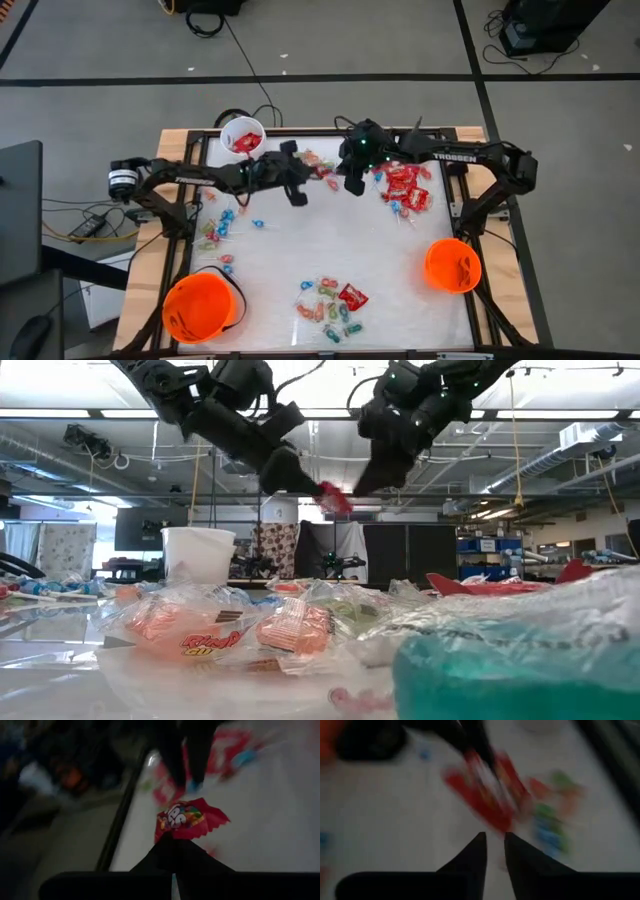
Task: Sort candy by brand, put in halloween buckets
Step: Put the skittles into the white bucket
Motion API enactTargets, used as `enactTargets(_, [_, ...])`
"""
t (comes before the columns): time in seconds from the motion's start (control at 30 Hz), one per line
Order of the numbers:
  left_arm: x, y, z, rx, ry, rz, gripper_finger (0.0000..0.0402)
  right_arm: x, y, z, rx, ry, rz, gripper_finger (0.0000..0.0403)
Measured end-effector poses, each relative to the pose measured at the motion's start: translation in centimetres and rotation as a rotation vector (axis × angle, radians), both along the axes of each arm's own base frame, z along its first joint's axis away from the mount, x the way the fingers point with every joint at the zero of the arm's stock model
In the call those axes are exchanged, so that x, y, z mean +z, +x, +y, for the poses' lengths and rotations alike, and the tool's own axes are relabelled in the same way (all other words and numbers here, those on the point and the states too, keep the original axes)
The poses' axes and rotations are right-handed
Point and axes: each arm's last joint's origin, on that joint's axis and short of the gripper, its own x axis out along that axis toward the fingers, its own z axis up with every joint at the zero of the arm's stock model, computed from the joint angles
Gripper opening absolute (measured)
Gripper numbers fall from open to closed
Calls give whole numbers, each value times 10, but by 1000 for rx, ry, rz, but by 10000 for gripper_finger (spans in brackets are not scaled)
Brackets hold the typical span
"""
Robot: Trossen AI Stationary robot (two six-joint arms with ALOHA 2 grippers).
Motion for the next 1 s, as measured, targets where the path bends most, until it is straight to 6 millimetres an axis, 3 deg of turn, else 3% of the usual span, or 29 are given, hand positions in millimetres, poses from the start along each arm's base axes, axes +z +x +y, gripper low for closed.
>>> enactTargets(0.2, [23,-33,40,231,-125,37,4,-9,-20,-32,-306,-157,183,125])
enactTargets(0.43, [39,-80,81,487,-269,6,4,-35,-37,-65,-421,-70,321,133])
enactTargets(0.77, [38,-115,107,643,-388,10,4,-82,-42,-82,-434,43,516,134])
enactTargets(1.0, [30,-131,112,758,-487,52,4,-91,-43,-82,-423,62,556,134])
